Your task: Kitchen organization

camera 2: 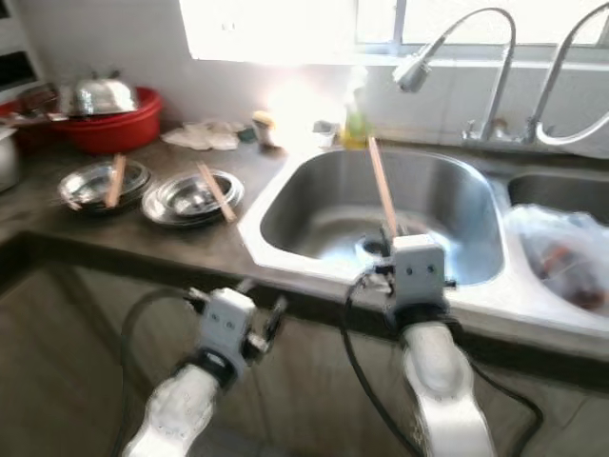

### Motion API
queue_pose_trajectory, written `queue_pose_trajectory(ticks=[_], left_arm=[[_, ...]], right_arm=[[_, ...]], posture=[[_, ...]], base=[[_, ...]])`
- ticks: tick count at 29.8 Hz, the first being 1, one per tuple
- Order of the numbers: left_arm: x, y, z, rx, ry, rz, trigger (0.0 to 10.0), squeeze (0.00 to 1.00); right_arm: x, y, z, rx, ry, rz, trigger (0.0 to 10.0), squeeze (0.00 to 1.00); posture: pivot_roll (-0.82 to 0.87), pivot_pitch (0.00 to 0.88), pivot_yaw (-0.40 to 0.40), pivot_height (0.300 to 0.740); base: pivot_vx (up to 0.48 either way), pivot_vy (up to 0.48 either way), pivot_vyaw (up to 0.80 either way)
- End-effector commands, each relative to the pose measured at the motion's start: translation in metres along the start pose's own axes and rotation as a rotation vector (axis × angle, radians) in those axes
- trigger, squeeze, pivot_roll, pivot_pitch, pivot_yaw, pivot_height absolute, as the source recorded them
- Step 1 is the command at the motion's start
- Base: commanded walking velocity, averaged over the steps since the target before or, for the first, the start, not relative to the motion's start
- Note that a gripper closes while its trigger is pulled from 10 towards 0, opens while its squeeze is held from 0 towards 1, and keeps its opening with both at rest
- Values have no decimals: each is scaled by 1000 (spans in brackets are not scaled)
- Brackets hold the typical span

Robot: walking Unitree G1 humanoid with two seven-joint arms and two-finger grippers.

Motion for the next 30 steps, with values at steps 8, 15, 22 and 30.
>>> queue_pose_trajectory(ticks=[8,15,22,30], left_arm=[[4,-5,-1,53,-38,38,10000,0],[6,-5,-6,53,-55,33,10000,0],[8,-7,-10,52,-73,49,10000,0],[7,-6,-14,48,-81,45,10000,0]], right_arm=[[-9,-4,6,-52,55,47,10000,0],[-23,-18,-3,64,110,146,10000,0],[-47,-27,-26,105,137,301,10000,0],[-69,-52,-41,120,226,483,10000,0]], posture=[[101,0,2,740],[99,0,-2,740],[94,0,-6,740],[99,0,-23,740]], base=[[224,0,0],[0,0,0],[0,0,0],[0,0,0]])
Point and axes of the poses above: a point about 5 cm out from each wrist's last joint towards the gripper, its own x axis pointing back from the gripper into the wrist, its own y axis along the axis of the wrist's last joint, z = x × y, the point moved 5 cm from there along -x, pointing out of the wrist towards the gripper, and after that the axes turned 7 degrees about x, right-handed, at the moved point
